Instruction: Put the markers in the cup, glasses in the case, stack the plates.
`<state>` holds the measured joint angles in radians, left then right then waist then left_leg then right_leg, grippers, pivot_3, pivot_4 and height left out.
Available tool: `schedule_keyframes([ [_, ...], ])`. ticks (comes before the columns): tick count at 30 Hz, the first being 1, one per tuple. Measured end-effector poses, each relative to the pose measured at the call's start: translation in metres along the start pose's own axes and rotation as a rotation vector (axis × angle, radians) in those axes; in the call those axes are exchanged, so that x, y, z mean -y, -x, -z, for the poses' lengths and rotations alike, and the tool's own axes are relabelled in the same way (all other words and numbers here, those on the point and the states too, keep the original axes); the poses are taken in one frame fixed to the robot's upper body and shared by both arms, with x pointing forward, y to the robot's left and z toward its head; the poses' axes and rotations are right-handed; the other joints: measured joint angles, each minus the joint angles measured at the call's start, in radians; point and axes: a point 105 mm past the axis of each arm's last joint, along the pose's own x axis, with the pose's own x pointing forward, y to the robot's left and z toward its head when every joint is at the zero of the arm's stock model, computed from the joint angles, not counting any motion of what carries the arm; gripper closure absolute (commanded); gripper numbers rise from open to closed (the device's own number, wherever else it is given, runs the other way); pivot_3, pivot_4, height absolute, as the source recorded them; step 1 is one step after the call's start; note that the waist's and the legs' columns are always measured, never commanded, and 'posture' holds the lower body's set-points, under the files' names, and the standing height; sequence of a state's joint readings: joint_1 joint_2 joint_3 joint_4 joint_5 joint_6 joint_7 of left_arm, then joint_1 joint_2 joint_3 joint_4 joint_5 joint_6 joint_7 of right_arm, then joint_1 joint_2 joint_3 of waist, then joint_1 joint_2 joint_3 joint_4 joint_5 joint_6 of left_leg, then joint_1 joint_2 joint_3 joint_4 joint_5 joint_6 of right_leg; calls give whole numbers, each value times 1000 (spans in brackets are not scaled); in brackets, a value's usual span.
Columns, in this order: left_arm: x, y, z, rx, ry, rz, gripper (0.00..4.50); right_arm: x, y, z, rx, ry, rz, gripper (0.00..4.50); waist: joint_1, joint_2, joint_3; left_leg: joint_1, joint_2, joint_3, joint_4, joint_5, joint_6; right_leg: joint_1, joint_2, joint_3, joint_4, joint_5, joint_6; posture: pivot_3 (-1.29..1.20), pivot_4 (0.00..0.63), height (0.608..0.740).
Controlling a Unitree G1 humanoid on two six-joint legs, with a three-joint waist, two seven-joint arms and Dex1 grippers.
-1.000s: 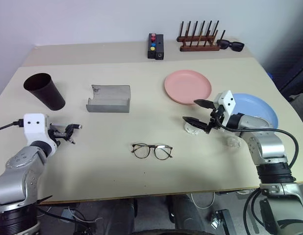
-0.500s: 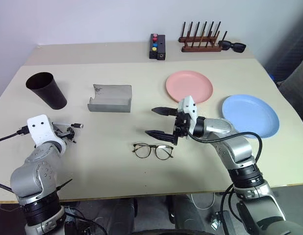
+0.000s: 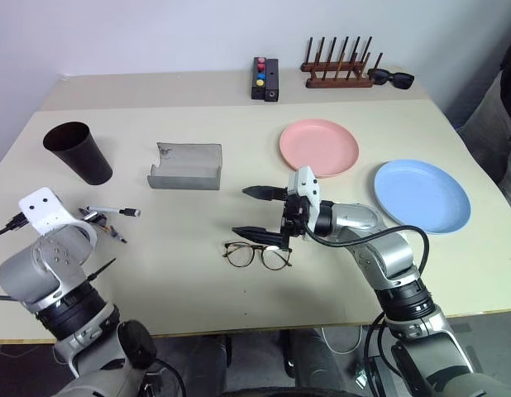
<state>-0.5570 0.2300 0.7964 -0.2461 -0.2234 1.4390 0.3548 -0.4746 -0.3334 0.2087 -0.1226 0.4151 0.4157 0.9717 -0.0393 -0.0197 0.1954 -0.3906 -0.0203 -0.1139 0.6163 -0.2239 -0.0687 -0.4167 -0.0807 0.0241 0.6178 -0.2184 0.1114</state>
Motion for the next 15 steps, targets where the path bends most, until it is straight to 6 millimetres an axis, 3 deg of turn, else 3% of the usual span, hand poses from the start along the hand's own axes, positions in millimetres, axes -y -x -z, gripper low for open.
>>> schedule_keyframes([
  [4,2,-1,-1,-22,16,-7,55,0,1,1,-2,-1,5,0,-3,0,0,0,0,0,0,0,0,0,0,0,0,0,0,0,150,740],
  [6,2,-2,-1,-26,16,-10,566,1,1,1,-2,-2,8,0,-3,0,0,0,0,0,0,0,-1,0,0,0,0,0,0,0,150,740],
  [8,2,-2,0,-29,25,-14,1317,1,1,1,-2,-4,13,0,-2,0,0,0,0,0,0,0,-1,0,0,0,0,0,0,0,150,740],
  [14,-1,-2,-1,-31,68,-40,4358,0,0,-1,2,5,15,0,4,0,0,0,0,0,0,1,-2,0,0,0,0,0,0,0,150,740],
  [15,-2,-2,-1,-28,68,-41,4447,0,0,-1,2,5,16,0,4,0,0,0,0,0,0,1,-2,0,0,0,0,0,0,0,150,740],
])
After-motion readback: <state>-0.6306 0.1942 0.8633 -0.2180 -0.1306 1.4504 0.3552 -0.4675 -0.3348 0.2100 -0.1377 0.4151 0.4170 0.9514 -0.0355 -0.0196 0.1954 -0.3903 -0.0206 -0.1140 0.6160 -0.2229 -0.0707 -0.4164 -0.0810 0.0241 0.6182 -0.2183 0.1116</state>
